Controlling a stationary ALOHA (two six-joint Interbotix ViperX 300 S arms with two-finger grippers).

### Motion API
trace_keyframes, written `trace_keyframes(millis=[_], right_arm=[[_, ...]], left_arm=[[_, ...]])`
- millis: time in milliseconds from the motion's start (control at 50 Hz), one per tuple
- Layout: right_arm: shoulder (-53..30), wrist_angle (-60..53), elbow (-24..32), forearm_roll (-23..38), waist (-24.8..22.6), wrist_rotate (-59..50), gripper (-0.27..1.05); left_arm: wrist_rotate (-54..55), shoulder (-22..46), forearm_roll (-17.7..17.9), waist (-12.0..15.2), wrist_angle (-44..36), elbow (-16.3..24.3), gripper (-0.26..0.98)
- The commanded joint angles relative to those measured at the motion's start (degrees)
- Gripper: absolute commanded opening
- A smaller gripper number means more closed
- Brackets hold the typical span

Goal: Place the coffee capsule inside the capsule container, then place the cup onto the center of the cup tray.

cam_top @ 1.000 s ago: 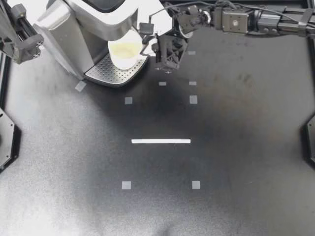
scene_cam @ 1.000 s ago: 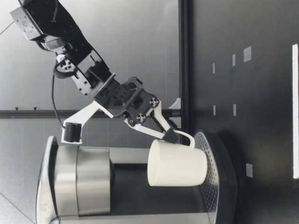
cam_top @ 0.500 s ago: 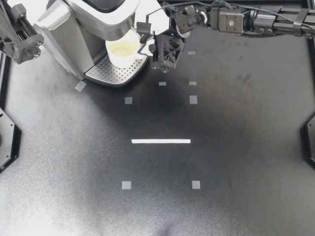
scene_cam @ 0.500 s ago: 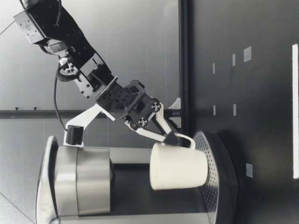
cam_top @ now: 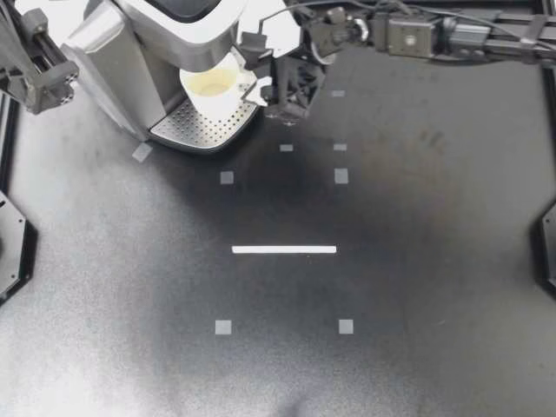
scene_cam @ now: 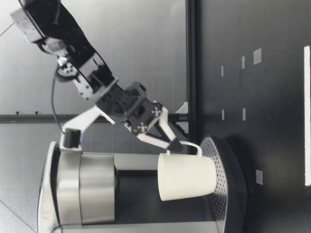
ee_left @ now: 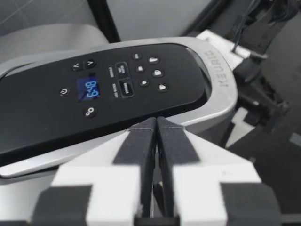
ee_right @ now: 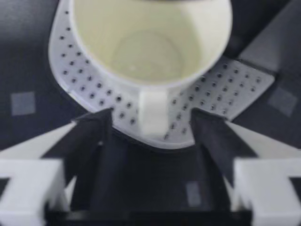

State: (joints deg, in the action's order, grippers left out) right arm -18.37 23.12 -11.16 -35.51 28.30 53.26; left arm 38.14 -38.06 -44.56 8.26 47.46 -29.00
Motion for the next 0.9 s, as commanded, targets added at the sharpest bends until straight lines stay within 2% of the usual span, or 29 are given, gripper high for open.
trace_keyframes(millis=[0, 180, 380, 520, 620, 720, 880], right_arm=[[5.6, -0.4, -1.5, -0.3, -0.1, -0.3, 0.63], [13.1, -0.2, -8.7, -0.5, -0.2, -1.8, 0.62], [22.1, -0.6, -16.7, -4.3, -0.3, -2.7, 0.55], [26.8, -2.9, -20.5, -7.8, -3.5, -2.9, 0.47], [28.5, -5.7, -21.7, -8.9, -6.7, -3.5, 0.45], [29.4, -7.5, -22.4, -9.1, -8.4, -3.9, 0.45], [30.0, -8.3, -23.2, -9.1, -8.8, -3.9, 0.45]], left_arm=[[0.1, -0.3, -0.8, -0.1, -1.5, 0.5, 0.12], [1.4, 0.3, -3.3, 1.0, -3.3, 0.4, 0.12], [2.7, 2.7, -4.0, 5.5, -7.6, 1.0, 0.12], [2.7, 6.2, -3.5, 8.7, -7.4, 2.9, 0.12], [2.0, 9.4, -2.5, 9.8, -4.8, 6.1, 0.12], [0.0, 12.5, -1.4, 9.8, 1.2, 10.5, 0.12], [-8.7, 17.8, 4.4, 9.9, 7.4, 17.7, 0.12]])
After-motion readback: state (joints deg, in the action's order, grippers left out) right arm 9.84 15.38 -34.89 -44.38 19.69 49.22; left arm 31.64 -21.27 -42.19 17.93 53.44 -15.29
